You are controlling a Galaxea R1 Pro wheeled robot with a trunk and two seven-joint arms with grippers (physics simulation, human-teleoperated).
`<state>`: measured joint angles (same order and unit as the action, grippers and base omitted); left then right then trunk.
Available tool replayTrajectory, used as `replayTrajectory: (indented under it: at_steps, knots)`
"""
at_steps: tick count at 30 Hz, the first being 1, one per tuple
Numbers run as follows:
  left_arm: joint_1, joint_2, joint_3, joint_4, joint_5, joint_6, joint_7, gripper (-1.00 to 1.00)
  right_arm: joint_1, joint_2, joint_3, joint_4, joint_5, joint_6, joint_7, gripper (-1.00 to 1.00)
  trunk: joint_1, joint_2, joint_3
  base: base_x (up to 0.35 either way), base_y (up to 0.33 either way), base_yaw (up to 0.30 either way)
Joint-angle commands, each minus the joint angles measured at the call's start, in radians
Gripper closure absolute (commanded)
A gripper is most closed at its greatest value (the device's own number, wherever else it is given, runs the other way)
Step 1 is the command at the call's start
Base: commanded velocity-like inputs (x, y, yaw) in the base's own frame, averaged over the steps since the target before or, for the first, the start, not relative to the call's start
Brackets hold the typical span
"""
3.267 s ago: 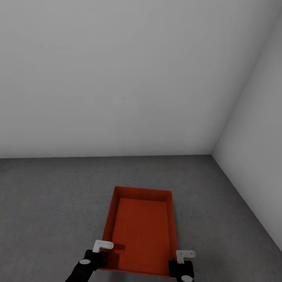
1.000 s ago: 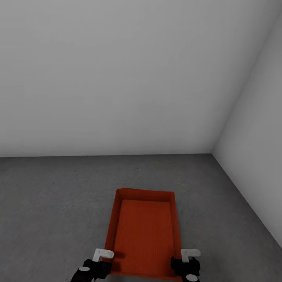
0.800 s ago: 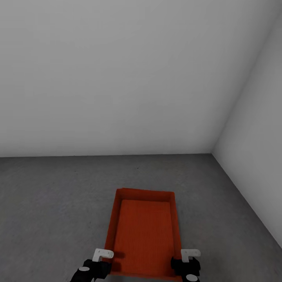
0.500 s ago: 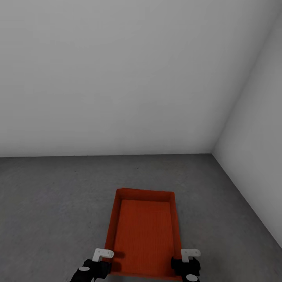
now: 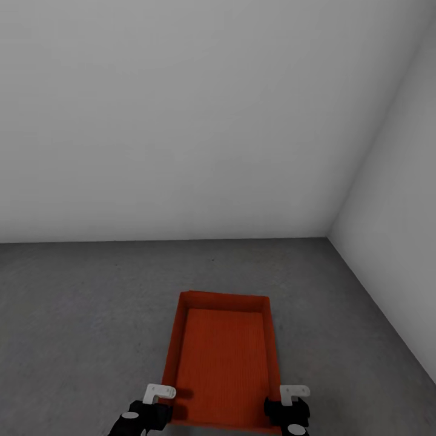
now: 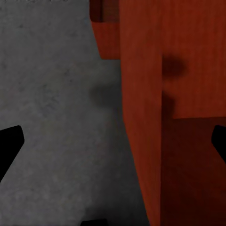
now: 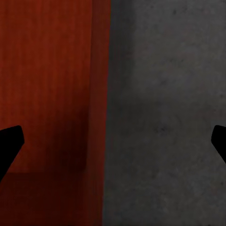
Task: Move the two storage containers from the living room to the garage. In the garage, place one container on the floor and stack the other container on top of it (either order is fine).
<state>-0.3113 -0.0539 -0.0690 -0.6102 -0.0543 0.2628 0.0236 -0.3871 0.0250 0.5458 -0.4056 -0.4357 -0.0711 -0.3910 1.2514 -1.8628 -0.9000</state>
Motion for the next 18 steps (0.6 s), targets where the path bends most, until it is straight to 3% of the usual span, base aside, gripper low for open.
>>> replayTrajectory:
  at_steps: [1,18]
  knots:
    - [0.0,0.0,-0.002,-0.002,-0.006,0.006,0.002,-1.0,-0.001,0.0,0.008,0.001,-0.011,-0.006,-0.005,-1.0,0.0,0.0,-0.001,0.0,0.0,0.0]
    - [0.0,0.0,-0.001,0.0,-0.005,0.007,0.001,-1.0,-0.001,0.0,0.008,0.001,-0.011,-0.006,-0.005,-1.0,-0.008,0.014,0.005,0.0,0.0,0.0]
